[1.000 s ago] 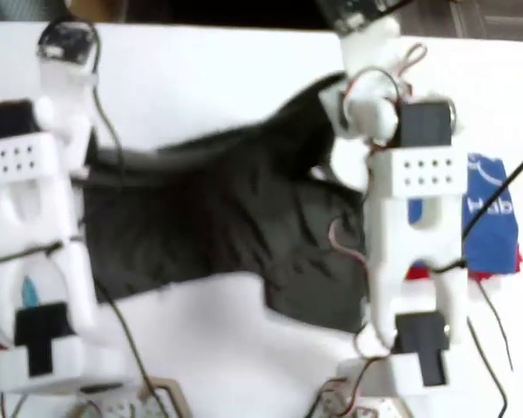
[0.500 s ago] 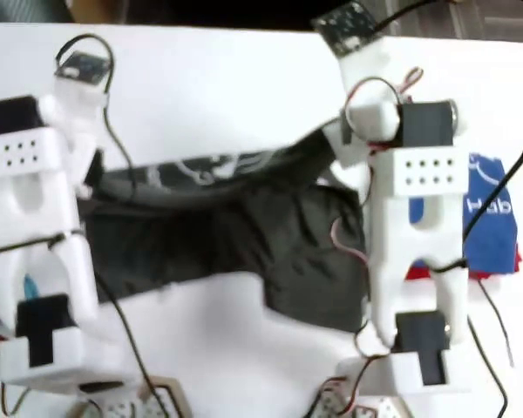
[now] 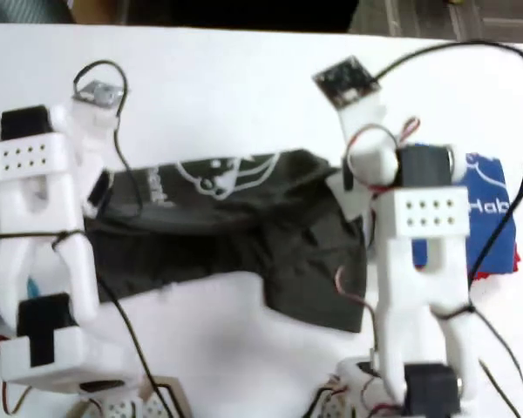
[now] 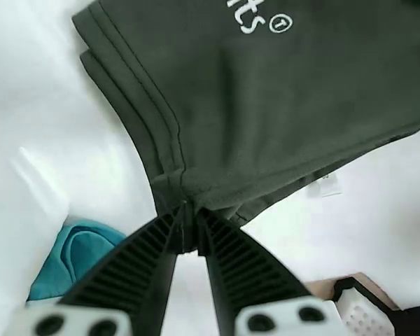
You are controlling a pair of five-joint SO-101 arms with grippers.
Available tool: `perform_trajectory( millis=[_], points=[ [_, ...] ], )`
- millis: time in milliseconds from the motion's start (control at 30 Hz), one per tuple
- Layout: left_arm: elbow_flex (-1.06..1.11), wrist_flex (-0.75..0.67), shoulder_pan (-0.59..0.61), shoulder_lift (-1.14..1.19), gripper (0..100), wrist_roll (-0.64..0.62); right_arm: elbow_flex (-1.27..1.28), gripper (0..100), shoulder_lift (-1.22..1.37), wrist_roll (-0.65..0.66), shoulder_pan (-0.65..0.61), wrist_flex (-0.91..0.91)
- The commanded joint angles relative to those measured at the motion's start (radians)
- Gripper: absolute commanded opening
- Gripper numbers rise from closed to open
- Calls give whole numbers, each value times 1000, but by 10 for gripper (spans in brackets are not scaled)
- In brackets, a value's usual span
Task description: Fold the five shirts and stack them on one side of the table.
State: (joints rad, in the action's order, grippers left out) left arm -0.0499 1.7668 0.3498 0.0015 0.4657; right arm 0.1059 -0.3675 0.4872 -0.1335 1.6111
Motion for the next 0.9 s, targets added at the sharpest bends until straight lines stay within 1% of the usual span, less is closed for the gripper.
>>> perform_trajectory(
  millis=[0, 133, 300, 467, 600, 700, 867],
  points=[
    [4, 18, -2, -15, 24, 8, 101, 21, -122, 15, 15, -42],
    [54, 18, -2, -100, 24, 8, 186, 21, -199, 17, 42, -54],
    [205, 15, -5, -232, 24, 11, 281, 21, -248, 60, 93, -82],
    [328, 2, -2, -264, 24, 11, 322, 21, -260, 83, 120, -84],
    [346, 6, 6, -267, 24, 11, 338, 21, -262, 84, 120, -82],
    [355, 6, 46, -267, 24, 14, 338, 21, -262, 86, 120, -76],
    [355, 14, 101, -267, 24, 55, 339, 21, -262, 86, 120, -76]
  ],
)
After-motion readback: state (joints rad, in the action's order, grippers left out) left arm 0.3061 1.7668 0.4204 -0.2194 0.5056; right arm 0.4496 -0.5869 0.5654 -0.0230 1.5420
